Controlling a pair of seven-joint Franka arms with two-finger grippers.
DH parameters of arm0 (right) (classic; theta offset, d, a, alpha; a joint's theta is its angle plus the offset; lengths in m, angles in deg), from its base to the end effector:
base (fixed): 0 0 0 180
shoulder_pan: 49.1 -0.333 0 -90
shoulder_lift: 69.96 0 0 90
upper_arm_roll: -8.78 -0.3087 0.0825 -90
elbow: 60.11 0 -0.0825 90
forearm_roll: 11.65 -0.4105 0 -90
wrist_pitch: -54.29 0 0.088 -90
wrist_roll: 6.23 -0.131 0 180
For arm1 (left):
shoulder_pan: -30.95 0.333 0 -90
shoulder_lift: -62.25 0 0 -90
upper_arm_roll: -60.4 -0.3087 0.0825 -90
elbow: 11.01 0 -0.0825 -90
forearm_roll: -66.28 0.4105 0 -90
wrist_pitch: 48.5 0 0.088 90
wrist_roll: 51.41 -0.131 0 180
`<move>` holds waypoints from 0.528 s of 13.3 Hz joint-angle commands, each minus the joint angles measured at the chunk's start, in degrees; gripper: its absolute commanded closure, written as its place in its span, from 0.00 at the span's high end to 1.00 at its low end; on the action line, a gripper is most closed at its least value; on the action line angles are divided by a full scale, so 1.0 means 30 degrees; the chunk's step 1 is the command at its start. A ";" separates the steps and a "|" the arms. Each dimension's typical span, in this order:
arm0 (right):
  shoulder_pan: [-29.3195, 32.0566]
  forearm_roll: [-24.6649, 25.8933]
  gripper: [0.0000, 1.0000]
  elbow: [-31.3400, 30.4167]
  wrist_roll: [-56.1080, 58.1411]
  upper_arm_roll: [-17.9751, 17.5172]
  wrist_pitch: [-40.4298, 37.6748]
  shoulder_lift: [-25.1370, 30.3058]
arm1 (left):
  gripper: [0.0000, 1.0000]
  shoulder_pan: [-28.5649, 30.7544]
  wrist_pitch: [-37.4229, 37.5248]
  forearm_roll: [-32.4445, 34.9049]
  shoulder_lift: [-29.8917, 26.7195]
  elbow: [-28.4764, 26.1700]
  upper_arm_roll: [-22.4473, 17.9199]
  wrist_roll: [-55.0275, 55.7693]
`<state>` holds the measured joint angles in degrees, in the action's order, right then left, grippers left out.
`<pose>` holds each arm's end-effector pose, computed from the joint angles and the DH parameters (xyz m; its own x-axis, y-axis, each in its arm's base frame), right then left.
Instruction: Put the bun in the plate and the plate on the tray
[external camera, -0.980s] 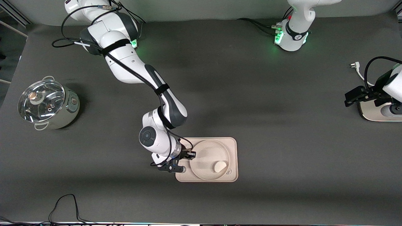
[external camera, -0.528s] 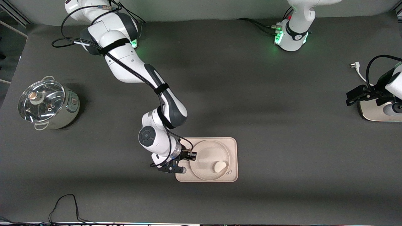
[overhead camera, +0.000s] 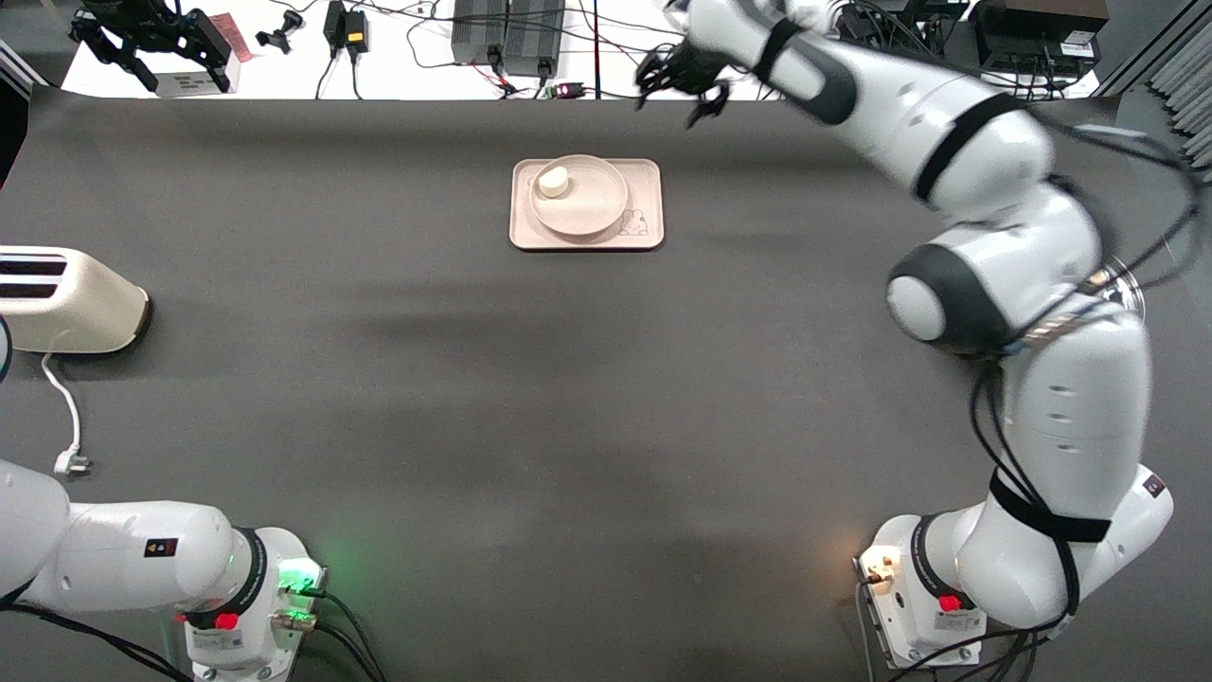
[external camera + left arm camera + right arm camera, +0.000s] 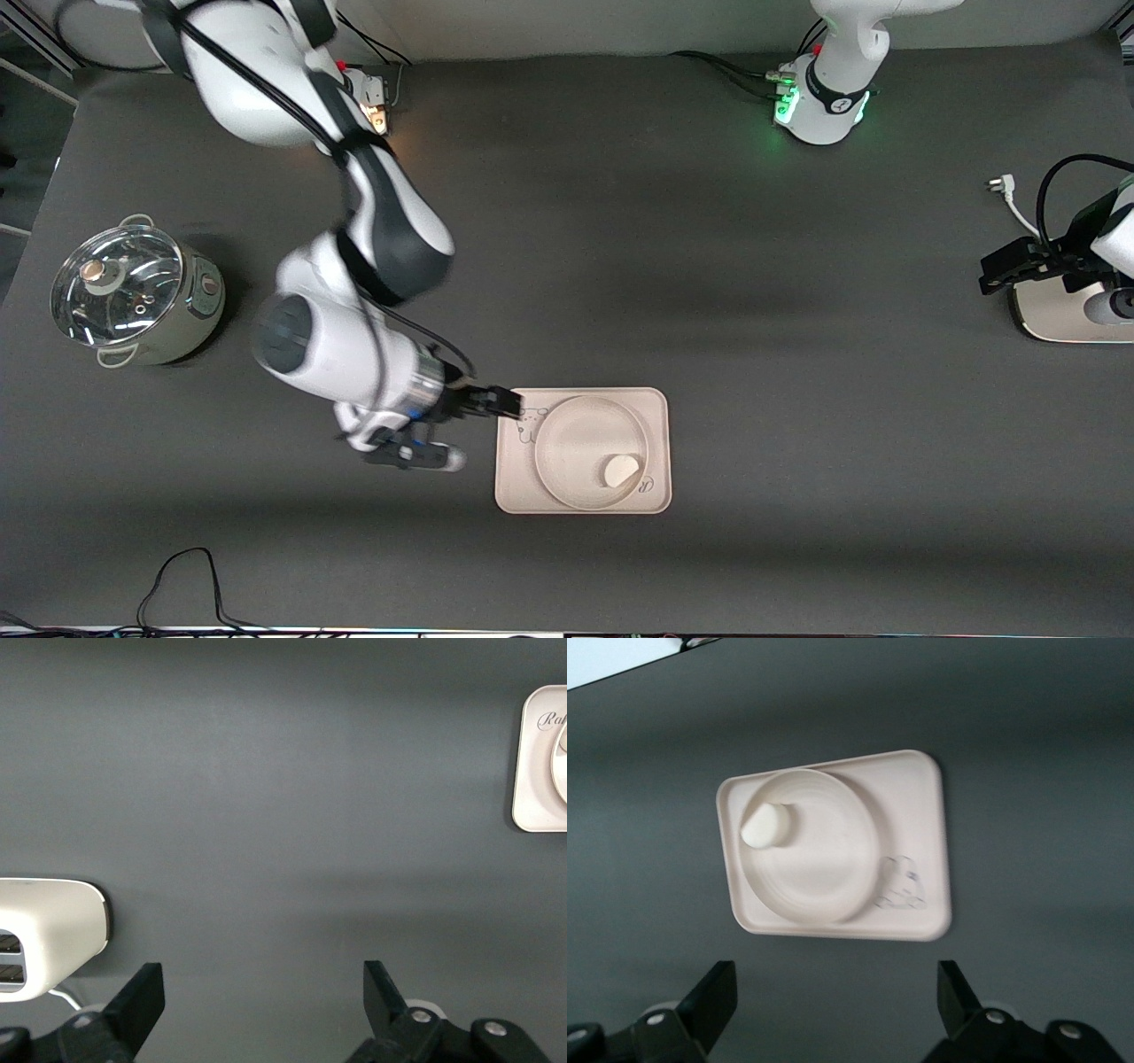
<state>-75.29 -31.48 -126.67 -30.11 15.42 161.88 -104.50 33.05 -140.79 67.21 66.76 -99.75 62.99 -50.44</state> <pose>0.7013 0.3076 0.4279 0.9908 -0.1348 -0.0135 -0.1329 -0.9477 -0.2901 0.6068 -0.0022 0.5610 0.9998 0.0078 -0.0165 0.0076 -0.9999 -0.0129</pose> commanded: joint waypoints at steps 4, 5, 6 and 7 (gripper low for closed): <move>0.4767 0.3820 1.00 -0.4877 0.3136 -0.1187 -0.6240 0.8487 | 1.00 -0.0027 0.0295 0.0098 -0.0332 -0.0154 -0.0042 0.0089; 0.5355 0.4379 1.00 -0.5345 0.4488 -0.1187 -0.6361 0.9308 | 1.00 -0.0027 0.0295 0.0098 -0.0332 -0.0154 -0.0013 0.0118; 0.5970 0.4964 1.00 -0.5959 0.5603 -0.1187 -0.6392 1.0099 | 1.00 -0.0056 0.0208 0.0098 -0.0274 -0.0154 -0.0042 0.0118; 0.6150 0.5521 1.00 -0.6371 0.6398 -0.1042 -0.6392 1.0600 | 1.00 -0.0056 0.0149 0.0098 -0.0273 -0.0154 -0.0013 0.0147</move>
<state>-58.44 -18.34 -140.05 -15.84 13.08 141.78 -77.17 33.06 -140.50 67.22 66.77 -99.75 62.97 -50.44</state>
